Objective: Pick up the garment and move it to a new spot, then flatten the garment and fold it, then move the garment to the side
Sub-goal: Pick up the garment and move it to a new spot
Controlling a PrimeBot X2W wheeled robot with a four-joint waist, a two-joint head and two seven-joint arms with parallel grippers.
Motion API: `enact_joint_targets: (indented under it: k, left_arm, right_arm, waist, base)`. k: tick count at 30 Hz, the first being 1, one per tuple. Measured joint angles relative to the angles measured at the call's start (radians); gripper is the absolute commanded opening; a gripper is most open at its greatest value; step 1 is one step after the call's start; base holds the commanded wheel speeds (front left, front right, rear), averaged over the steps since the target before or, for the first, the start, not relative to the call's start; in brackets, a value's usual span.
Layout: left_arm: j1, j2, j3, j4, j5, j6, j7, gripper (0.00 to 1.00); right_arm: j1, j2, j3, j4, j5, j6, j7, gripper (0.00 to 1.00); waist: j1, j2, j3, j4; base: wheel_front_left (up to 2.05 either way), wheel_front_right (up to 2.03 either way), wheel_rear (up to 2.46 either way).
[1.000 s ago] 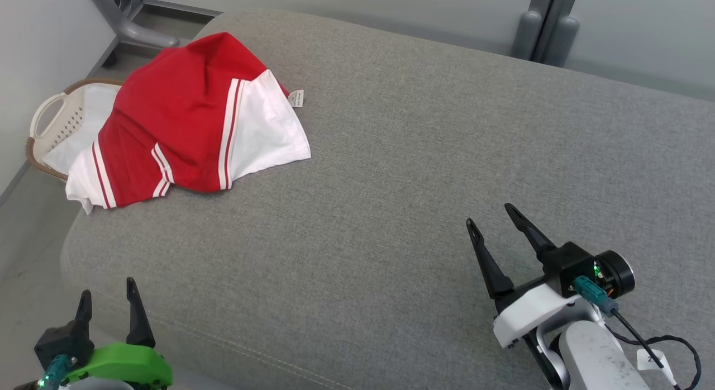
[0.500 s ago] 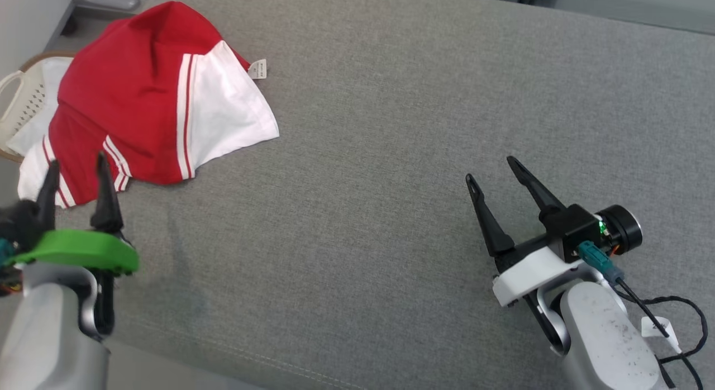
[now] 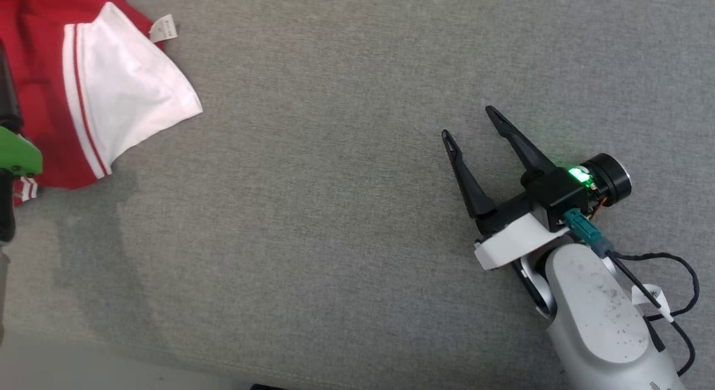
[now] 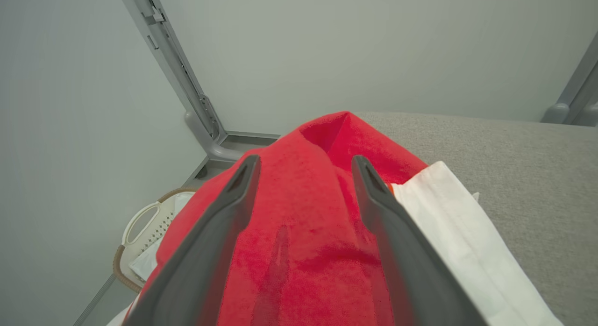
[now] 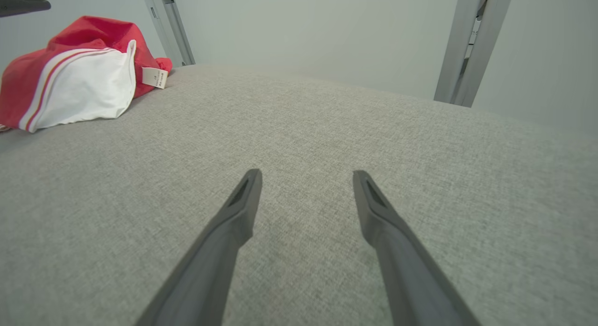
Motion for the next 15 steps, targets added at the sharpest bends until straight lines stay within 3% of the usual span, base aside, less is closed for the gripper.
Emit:
enact_joint_targets:
  k: [10,11,13,15]
  left_arm:
    - [-0.148,0.078,-0.148,0.291,-0.068,0.0,0.01,1.0]
    - [-0.157,0.081,-0.155,0.311,-0.07,0.0,0.013,0.95]
    - [-0.169,0.082,-0.169,0.354,-0.074,0.0,0.013,0.0]
    - [-0.177,0.082,-0.177,0.375,-0.074,0.0,0.008,0.0]
  right_arm:
    - [-0.02,0.01,0.033,-0.049,0.021,0.001,-0.003,1.0]
    - [-0.02,0.011,0.032,-0.053,0.024,0.001,-0.005,1.0]
    - [-0.02,0.013,0.03,-0.06,0.028,0.001,-0.006,1.0]
    - [-0.02,0.015,0.026,-0.062,0.031,0.001,-0.006,1.0]
  waist:
    - [0.0,0.0,0.093,-0.107]
    - [0.0,0.0,0.098,-0.115]
    - [0.0,0.0,0.109,-0.134]
    - [0.0,0.0,0.112,-0.148]
  base:
    - [0.0,0.0,0.0]
    - [0.0,0.0,0.0]
    - [0.0,0.0,0.0]
    - [0.0,0.0,0.0]
